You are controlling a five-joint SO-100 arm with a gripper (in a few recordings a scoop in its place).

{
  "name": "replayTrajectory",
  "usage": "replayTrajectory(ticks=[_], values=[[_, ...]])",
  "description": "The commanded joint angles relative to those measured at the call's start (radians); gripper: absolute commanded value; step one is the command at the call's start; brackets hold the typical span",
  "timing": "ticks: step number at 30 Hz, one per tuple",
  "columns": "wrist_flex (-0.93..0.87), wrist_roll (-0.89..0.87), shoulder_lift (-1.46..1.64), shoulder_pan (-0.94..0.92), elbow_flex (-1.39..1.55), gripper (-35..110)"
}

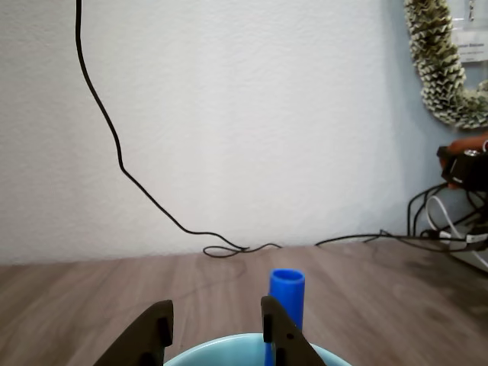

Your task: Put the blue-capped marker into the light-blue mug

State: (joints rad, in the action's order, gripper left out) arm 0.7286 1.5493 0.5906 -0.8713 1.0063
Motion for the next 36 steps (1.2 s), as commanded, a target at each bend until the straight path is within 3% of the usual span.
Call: replayTrajectory(ticks=[1, 10, 13, 17, 27, 33, 36], values=[[-0.005, 0.011, 0.015, -0.011, -0.012, 17], [-0.081, -0.121, 0.46, 0.018, 0.377, 16], [-0.198, -0.206, 0.732, 0.04, 0.58, 7], [-0.497, -0.319, 1.048, 0.071, 0.712, 0], [-1.361, -0.657, 1.532, 0.17, 0.684, 0], [-1.721, -0.805, 1.678, 0.328, 0.699, 0], [-1.815, -0.877, 1.753, 0.425, 0.77, 0]])
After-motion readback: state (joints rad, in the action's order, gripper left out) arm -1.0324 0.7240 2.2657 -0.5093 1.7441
